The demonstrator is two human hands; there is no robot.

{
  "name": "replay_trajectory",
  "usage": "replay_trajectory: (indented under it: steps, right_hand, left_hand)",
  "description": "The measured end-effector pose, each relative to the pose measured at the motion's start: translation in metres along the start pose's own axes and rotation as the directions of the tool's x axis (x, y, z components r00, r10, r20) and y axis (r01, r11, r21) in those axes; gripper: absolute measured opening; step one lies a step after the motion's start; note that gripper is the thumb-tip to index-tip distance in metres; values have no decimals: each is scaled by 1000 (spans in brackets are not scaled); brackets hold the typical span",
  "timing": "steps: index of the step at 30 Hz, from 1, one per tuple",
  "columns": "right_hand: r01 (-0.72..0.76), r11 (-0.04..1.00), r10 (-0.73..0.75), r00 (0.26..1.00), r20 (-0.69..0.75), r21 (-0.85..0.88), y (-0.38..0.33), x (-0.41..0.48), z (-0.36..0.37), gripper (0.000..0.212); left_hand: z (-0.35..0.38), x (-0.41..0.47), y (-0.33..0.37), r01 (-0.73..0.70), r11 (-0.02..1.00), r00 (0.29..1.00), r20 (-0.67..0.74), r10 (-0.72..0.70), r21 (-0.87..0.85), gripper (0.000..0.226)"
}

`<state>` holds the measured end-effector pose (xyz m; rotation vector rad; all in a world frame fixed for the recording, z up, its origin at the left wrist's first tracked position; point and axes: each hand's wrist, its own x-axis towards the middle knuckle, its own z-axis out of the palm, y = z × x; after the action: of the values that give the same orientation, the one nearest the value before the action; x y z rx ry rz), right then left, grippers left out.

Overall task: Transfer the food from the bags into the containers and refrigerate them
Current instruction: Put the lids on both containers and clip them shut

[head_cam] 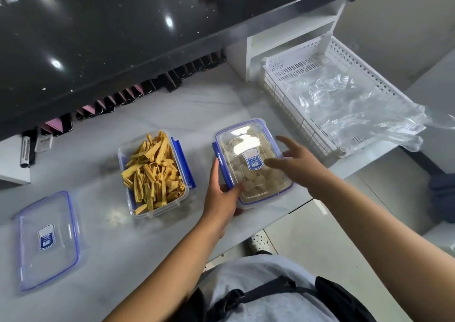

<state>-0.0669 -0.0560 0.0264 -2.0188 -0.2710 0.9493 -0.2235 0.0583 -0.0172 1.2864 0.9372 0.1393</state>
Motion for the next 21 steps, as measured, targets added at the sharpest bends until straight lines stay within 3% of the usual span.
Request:
replay_trajectory:
  steps: [5,8,10,13,17,21]
  right_hand:
    - [-270,944,243,958,156,191,27,23,-11,79]
    - [-332,929,289,927,239,165,38,25,-11,68]
    - [-303,944,271,938,215,133,38,24,-10,61]
    - [-206,972,199,978,63,113,31,16,-4,49]
    - [-34,984,6,986,-164,-173,34,6,17,48]
    - [5,961,-62,978,-201,-275,33,3,22,44]
  left_hand:
    - [-14,-15,-10,63,998,998,-30,-63,5,82]
    - [-21,-22,-12,105,994,994,-41,-104,32,81]
    - [-24,-23,-12,109,993,993,-47,-107,48,81]
    - [-25,-24,-12,109,992,993,-52,-105,68,81]
    - [-26,-23,-14,100,992,993,-66,-95,79,82]
    - [-25,-20,-18,71,993,995,-78,-63,96,83]
